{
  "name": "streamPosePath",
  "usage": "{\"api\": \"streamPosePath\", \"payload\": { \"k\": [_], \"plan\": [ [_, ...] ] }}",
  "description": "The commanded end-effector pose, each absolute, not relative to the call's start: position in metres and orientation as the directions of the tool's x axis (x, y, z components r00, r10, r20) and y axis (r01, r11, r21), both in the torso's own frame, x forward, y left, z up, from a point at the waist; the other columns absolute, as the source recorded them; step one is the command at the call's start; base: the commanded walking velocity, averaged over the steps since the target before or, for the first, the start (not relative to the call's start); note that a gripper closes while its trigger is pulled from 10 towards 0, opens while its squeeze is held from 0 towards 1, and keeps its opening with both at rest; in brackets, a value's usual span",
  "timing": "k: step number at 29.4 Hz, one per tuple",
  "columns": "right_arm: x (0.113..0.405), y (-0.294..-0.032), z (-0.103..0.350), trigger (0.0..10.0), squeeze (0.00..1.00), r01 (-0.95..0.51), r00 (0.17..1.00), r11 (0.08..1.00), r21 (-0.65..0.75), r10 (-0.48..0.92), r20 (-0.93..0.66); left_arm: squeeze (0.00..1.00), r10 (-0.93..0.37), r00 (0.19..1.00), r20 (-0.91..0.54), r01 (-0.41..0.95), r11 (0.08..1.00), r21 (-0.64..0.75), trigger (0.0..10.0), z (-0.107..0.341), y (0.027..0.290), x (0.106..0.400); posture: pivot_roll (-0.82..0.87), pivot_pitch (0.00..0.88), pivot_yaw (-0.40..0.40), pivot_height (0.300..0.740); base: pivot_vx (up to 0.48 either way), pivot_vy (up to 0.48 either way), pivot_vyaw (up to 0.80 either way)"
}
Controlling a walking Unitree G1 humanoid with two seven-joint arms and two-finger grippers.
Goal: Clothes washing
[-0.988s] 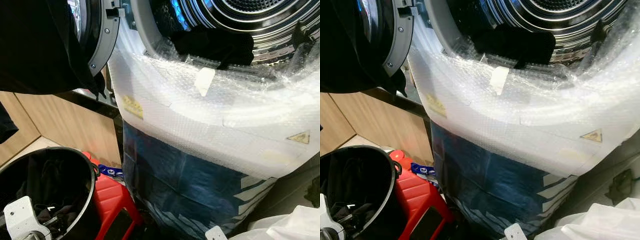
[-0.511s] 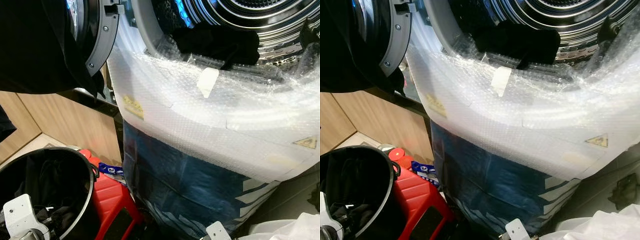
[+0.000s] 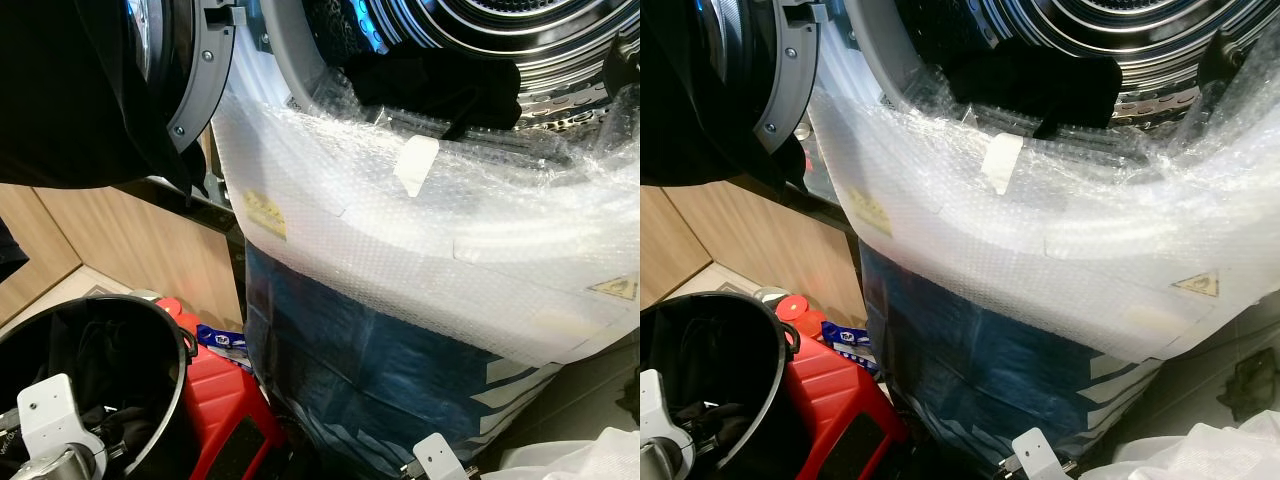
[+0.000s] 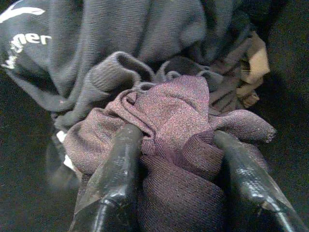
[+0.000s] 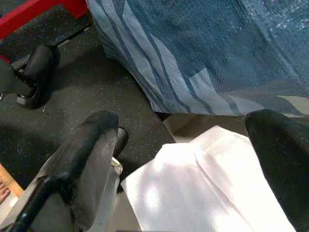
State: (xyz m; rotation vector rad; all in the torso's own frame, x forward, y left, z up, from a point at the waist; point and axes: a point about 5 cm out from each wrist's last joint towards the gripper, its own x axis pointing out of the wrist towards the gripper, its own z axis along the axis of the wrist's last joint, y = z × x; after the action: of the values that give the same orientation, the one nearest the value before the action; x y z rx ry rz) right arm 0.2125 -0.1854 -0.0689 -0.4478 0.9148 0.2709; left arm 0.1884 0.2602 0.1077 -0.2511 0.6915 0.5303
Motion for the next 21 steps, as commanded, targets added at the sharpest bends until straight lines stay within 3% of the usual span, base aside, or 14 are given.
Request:
{"api": "streamPosePath", "payload": {
  "k": [1,14,21],
  "plan": [
    [0.204,-0.19,-0.074,10.0,0.0,-0.404,0.559,0.881,-0.245,0.026,-0.829,0.0,0.373,0.644,-0.668,-0.532,0.846,-0.04,0.0,0.106,0.26,0.19,0.19,0.133,-0.02,0.74,0.0,0.0,0.0],
    [0.204,-0.189,-0.074,10.0,0.0,-0.407,0.558,0.88,-0.245,0.027,-0.829,0.0,0.371,0.659,-0.654,-0.523,0.852,-0.043,0.0,0.107,0.258,0.193,0.2,0.123,-0.014,0.74,0.0,0.0,0.0],
    [0.201,-0.186,-0.076,10.0,0.0,-0.419,0.548,0.876,-0.237,0.037,-0.835,0.0,0.422,0.774,-0.471,-0.47,0.882,0.018,0.0,0.144,0.269,0.206,0.23,0.103,-0.021,0.74,0.0,0.0,0.0]
  ]
}}
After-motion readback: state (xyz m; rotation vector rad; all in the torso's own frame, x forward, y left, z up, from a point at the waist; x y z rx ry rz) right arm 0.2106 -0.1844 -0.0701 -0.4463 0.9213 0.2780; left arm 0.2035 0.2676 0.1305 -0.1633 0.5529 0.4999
